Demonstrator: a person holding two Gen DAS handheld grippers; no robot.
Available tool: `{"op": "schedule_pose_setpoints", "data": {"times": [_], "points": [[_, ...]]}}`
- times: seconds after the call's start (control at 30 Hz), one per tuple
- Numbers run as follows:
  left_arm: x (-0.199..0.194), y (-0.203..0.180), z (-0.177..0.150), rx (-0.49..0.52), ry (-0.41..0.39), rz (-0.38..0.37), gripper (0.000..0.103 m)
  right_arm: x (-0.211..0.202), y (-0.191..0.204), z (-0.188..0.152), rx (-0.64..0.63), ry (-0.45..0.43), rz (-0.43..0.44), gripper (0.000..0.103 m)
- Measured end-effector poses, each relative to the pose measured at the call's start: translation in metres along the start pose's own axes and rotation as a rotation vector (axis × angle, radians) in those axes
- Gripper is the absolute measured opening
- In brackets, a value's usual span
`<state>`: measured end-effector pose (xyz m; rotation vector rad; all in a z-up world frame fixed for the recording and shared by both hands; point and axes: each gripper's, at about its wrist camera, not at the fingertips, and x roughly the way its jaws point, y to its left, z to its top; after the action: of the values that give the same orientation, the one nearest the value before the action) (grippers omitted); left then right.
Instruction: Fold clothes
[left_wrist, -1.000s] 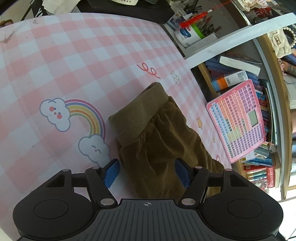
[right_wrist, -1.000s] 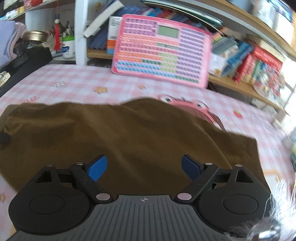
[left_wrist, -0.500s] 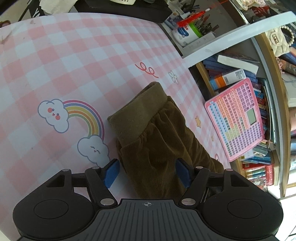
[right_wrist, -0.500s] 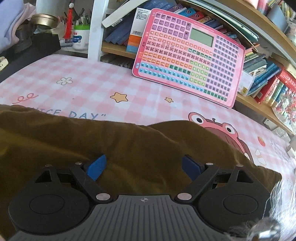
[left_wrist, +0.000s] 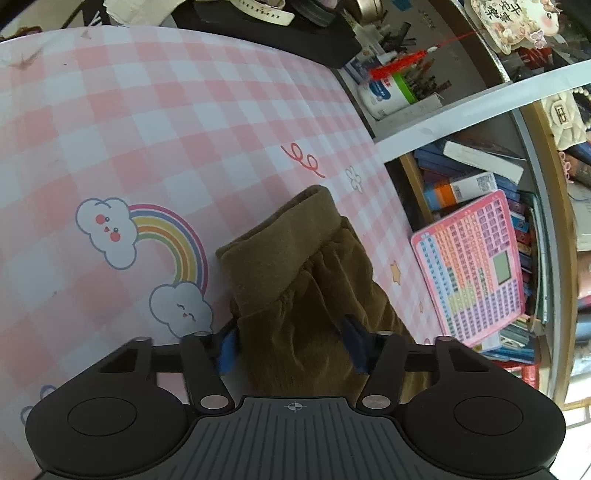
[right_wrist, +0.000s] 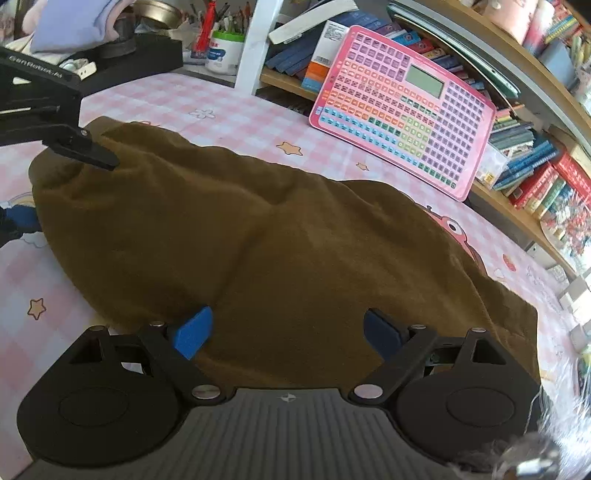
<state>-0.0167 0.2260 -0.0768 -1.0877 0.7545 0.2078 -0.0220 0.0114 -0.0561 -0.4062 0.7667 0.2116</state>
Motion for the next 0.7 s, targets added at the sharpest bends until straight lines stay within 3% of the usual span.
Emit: {"op": "schedule_pose_setpoints", "data": {"times": [0.03, 0.07, 0.2, 0.43, 0.6, 0.7], "points": [[0.002, 0.001, -0.001, 0.002, -0.004, 0.004, 0.038, 0.000, 0.000, -0.001, -0.004, -0.004, 0.000, 0.088], [0.004, 0.002, -0.001, 0.005, -0.002, 0.009, 0.024, 0.000, 0.000, -0.001, 0.000, -0.007, -0.001, 0.088], [0.004, 0.004, -0.001, 0.020, 0.005, -0.004, 0.013, -0.001, -0.003, -0.003, 0.015, -0.019, -0.002, 0.087], [-0.028, -0.052, -0.020, 0.377, -0.057, -0.091, 0.010, 0.001, -0.013, -0.004, 0.055, -0.020, 0.048, 0.088], [-0.045, -0.099, -0.057, 0.701, -0.135, -0.064, 0.010, 0.002, -0.039, -0.005, 0.076, -0.025, 0.173, 0.089], [-0.055, -0.127, -0.084, 0.895, -0.196, -0.025, 0.010, -0.012, -0.074, -0.014, 0.125, -0.059, 0.183, 0.090]]}}
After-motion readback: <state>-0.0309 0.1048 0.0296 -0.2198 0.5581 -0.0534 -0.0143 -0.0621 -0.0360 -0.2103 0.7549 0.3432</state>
